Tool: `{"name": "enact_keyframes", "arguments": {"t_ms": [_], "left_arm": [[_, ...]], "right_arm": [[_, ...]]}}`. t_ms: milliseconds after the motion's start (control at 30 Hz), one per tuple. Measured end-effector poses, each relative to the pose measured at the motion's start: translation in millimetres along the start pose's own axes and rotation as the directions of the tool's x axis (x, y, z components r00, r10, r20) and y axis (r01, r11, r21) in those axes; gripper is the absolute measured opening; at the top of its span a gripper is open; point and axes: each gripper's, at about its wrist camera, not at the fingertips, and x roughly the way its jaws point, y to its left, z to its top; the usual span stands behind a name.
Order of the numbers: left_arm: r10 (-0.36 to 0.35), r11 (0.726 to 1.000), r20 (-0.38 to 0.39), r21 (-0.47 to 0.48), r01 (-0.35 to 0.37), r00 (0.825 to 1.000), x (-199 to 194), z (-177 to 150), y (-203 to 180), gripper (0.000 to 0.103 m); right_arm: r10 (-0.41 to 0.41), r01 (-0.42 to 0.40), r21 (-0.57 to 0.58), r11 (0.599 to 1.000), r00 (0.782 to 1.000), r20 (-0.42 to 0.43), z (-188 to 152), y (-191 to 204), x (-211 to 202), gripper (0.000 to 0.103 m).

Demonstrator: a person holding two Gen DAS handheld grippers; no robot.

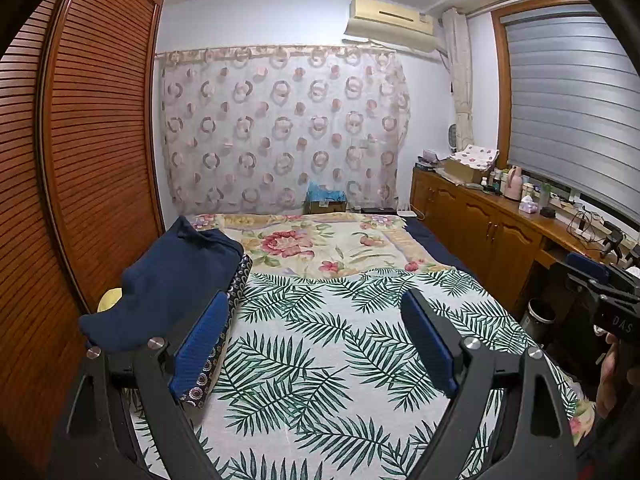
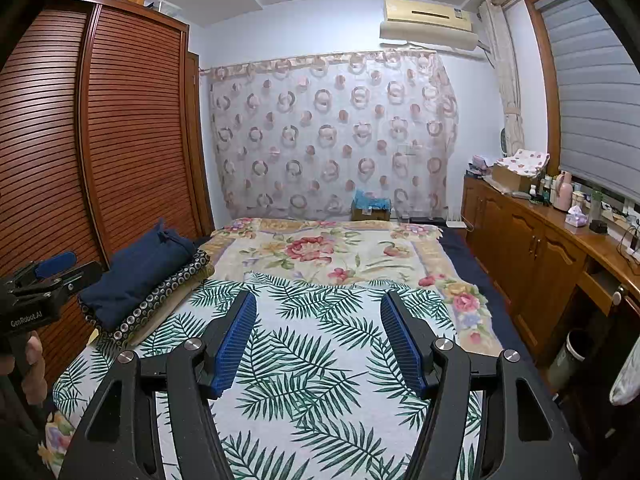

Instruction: Fold small clothes

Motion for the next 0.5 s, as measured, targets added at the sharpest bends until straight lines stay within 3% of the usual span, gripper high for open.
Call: {"name": "enact_keyframes", "arguments": {"t_ms": [500], "left_arm": [[0.002,1.000,0.001,0.002,-0.002,1.000,0.8,-1.3,-0.3,0.088]], "right_arm": [[-0.003,0.003,-0.002,1.000,1.000,0.003,-0.9,-1.5,-1.1,0.067]]}}
